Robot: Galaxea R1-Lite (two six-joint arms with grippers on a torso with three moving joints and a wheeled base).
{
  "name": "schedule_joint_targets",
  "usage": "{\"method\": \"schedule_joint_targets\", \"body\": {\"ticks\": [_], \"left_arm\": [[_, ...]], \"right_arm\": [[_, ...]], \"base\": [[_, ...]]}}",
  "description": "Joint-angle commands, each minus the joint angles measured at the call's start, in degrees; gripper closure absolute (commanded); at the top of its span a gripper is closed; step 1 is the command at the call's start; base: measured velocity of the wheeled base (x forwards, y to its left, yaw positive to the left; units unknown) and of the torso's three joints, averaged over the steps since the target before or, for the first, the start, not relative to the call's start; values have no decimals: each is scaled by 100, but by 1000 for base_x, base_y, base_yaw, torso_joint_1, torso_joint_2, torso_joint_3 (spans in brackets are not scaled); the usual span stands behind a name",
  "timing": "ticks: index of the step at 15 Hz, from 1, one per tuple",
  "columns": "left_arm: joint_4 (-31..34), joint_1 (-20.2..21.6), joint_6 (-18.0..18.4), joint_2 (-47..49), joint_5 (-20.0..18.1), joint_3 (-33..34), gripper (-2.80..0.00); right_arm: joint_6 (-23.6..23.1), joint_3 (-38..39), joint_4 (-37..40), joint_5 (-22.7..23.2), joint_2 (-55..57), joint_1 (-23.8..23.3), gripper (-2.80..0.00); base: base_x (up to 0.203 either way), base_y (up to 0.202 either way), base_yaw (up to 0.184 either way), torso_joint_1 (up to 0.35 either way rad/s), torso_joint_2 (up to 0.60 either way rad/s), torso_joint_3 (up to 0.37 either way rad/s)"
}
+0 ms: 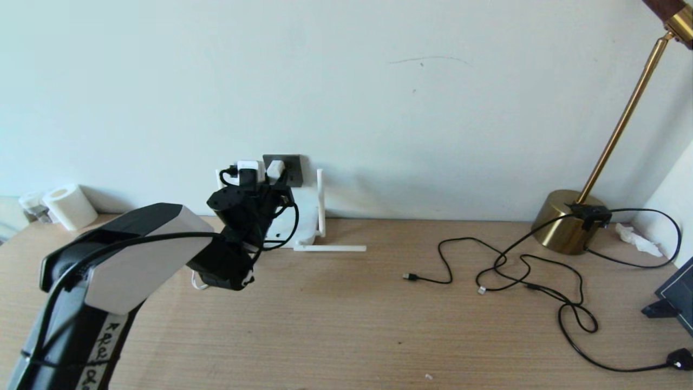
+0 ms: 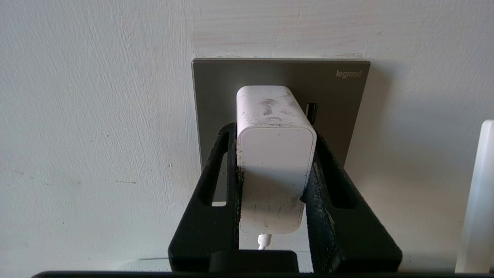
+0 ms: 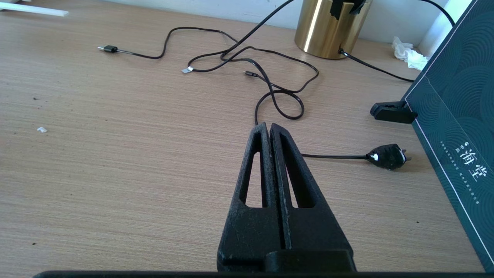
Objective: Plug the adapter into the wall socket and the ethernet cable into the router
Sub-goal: Plug plug into socket
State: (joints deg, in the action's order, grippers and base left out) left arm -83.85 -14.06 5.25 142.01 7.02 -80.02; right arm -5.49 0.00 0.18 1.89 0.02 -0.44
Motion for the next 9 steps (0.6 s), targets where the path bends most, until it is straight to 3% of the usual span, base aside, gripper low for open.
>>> {"method": "schedule_joint_targets", "body": {"ticks": [1, 5, 6, 9], "left_arm": [[-26, -1, 2, 55, 1, 4, 0], [-27, -1, 2, 55, -13, 8, 0], [-35, -1, 2, 45, -10, 6, -280], [-44, -1, 2, -30, -8, 13, -280]], "right_arm": [[-5, 0, -1, 4, 6, 0, 0], [-5, 0, -1, 4, 6, 0, 0], [-5, 0, -1, 4, 6, 0, 0], [-5, 0, -1, 4, 6, 0, 0]], "base": [[0, 0, 0, 0, 0, 0], [0, 0, 0, 0, 0, 0], [0, 0, 0, 0, 0, 0], [0, 0, 0, 0, 0, 0]]}}
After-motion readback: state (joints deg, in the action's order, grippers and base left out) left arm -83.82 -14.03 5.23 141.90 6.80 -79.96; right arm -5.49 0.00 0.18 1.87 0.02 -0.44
